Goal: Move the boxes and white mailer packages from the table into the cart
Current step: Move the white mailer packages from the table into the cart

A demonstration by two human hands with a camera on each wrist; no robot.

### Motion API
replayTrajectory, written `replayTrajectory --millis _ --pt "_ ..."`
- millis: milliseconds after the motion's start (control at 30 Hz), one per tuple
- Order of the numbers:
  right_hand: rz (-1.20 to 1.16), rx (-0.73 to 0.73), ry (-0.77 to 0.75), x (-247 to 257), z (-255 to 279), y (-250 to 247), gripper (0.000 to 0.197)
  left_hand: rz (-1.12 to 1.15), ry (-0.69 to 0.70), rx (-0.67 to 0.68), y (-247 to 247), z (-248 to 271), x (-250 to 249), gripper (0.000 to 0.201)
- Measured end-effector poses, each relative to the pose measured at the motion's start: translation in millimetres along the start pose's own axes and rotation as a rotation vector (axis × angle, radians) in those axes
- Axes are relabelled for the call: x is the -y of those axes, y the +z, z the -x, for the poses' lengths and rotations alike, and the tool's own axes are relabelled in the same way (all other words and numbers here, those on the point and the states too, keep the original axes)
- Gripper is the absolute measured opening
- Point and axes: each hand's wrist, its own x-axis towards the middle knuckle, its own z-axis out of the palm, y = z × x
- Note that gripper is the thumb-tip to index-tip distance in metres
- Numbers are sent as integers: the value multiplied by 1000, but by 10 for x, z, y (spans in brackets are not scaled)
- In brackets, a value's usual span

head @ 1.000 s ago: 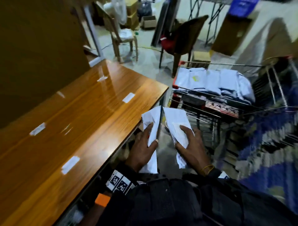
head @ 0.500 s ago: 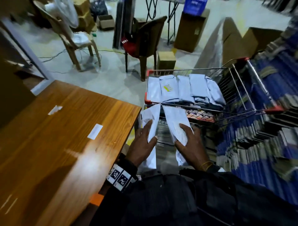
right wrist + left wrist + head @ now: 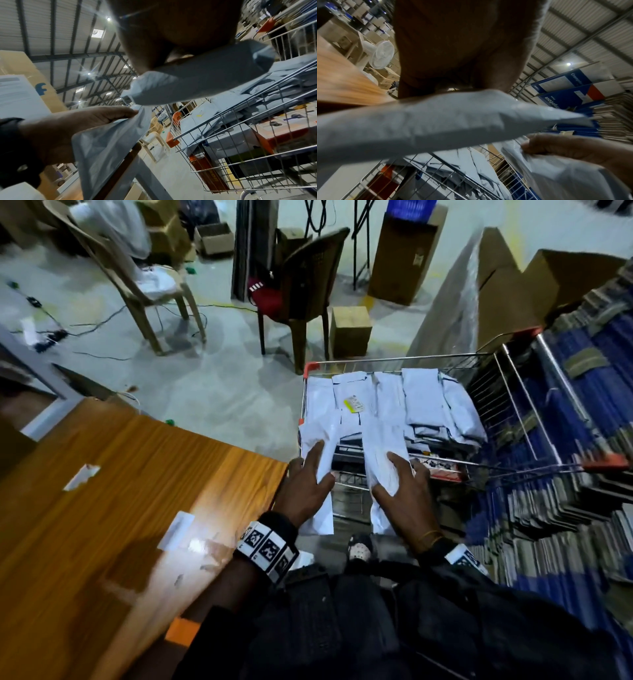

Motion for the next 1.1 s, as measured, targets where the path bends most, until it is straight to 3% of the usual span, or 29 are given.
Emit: replayTrajectory --millis 167,400,600,900,1100 --pt "-46 80 55 -77 -822 139 65 -53 -39 -4 70 -807 -68 68" --pt "0 217 136 -103 -2068 365 69 -214 -289 78 217 -2006 -316 75" --pt "82 304 171 -110 -2805 619 68 -289 -411 104 298 -2740 -313 72" --pt "126 325 93 -159 -3290 964 70 -362 -462 -32 493 -3366 -133 67" --pt "315 553 5 -340 -3399 1098 89 -455 -499 5 538 -3348 -62 71"
